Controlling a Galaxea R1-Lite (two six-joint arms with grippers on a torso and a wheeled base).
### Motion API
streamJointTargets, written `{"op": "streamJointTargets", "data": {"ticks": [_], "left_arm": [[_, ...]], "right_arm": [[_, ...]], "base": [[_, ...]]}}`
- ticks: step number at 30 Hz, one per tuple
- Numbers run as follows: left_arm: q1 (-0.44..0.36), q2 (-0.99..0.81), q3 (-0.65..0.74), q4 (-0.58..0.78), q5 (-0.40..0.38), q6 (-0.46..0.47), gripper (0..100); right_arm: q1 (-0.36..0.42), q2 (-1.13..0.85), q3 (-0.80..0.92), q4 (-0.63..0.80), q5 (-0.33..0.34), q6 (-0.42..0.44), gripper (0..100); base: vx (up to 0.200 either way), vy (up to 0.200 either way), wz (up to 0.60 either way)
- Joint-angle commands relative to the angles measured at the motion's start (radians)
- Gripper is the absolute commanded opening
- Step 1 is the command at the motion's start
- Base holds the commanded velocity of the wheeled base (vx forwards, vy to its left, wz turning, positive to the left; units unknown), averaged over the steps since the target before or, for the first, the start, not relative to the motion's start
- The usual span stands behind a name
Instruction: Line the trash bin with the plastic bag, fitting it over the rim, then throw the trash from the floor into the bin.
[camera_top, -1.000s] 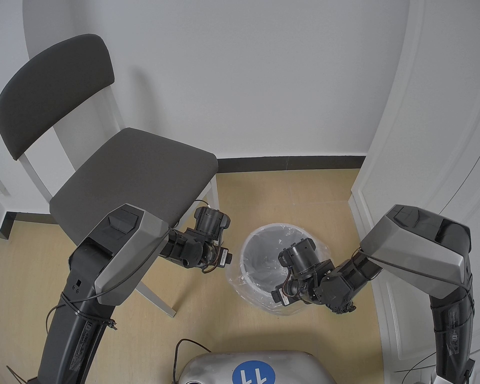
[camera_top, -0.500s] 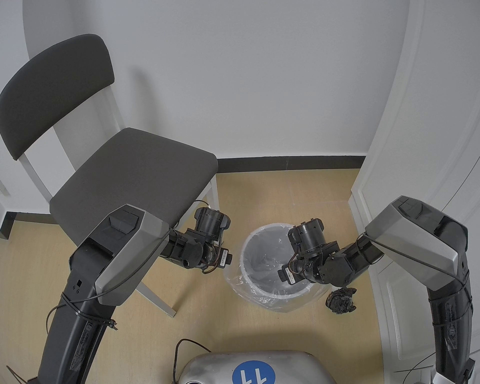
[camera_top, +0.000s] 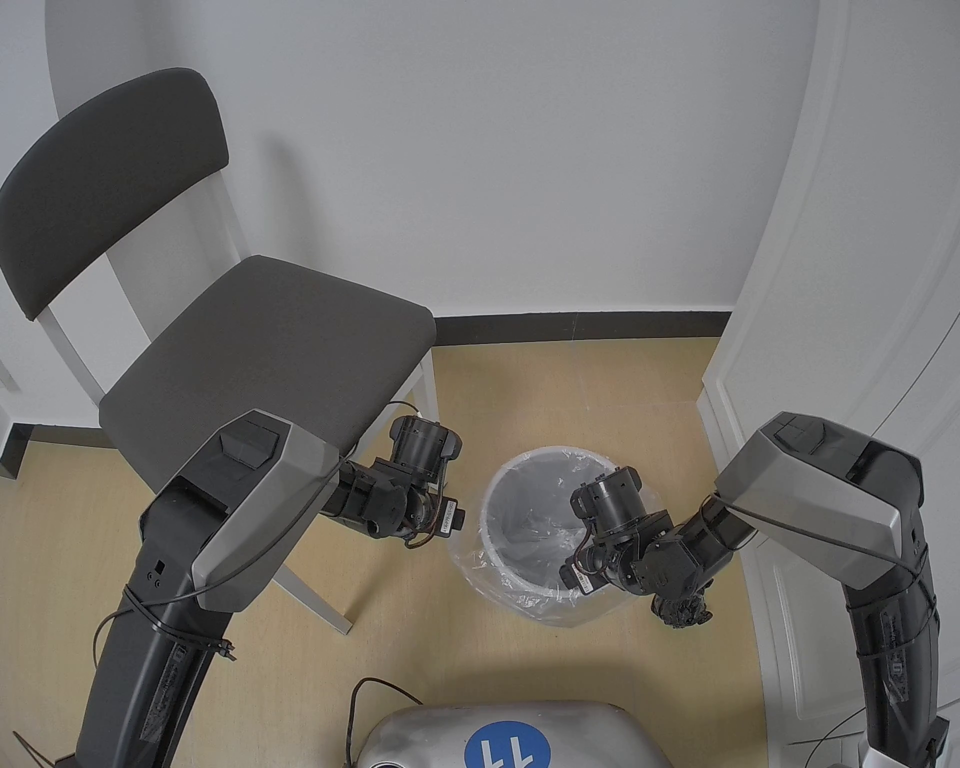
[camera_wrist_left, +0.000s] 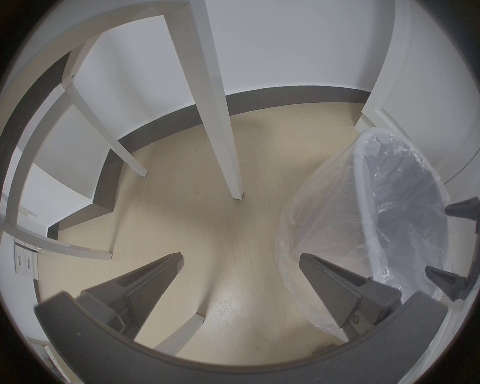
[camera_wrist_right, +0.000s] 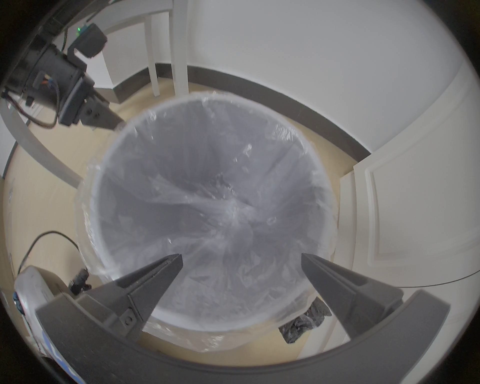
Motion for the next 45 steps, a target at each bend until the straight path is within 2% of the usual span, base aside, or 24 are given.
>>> {"op": "streamJointTargets", "data": {"ticks": [1, 5, 11, 19, 25, 31, 33, 36, 42, 45], "left_arm": [[0.000, 0.003, 0.001, 0.000, 0.001, 0.000, 100], [-0.001, 0.003, 0.003, 0.000, 0.001, 0.000, 100], [-0.001, 0.003, 0.003, 0.000, 0.001, 0.000, 100], [-0.001, 0.003, 0.001, 0.000, 0.001, 0.000, 100], [-0.003, 0.011, 0.000, 0.000, 0.001, 0.000, 100], [-0.003, 0.011, 0.000, 0.000, 0.001, 0.000, 100], [-0.003, 0.014, -0.002, 0.000, 0.001, 0.000, 100], [-0.003, 0.018, -0.003, 0.000, 0.001, 0.000, 100], [-0.003, 0.018, -0.003, 0.000, 0.001, 0.000, 100], [-0.003, 0.018, -0.003, -0.002, 0.001, 0.000, 100]], "right_arm": [[0.004, -0.045, 0.022, -0.063, 0.002, 0.001, 100], [-0.025, -0.125, 0.059, -0.089, 0.014, 0.007, 100], [-0.140, -0.183, 0.156, -0.094, 0.030, 0.009, 100], [-0.287, -0.160, 0.251, -0.174, 0.105, -0.010, 100], [-0.313, -0.091, 0.245, -0.178, 0.134, -0.065, 100], [-0.313, 0.008, 0.168, -0.172, 0.142, -0.111, 100], [-0.310, 0.021, 0.128, -0.163, 0.192, -0.114, 100], [-0.312, 0.044, 0.064, -0.129, 0.223, -0.136, 100], [-0.318, 0.116, -0.143, -0.007, 0.223, -0.142, 100], [-0.330, 0.133, -0.194, 0.023, 0.223, -0.142, 100]], "base": [[0.000, 0.000, 0.00], [0.000, 0.000, 0.00], [0.000, 0.000, 0.00], [0.000, 0.000, 0.00], [0.000, 0.000, 0.00], [0.000, 0.000, 0.00], [0.000, 0.000, 0.00], [0.000, 0.000, 0.00], [0.000, 0.000, 0.00], [0.000, 0.000, 0.00]]}}
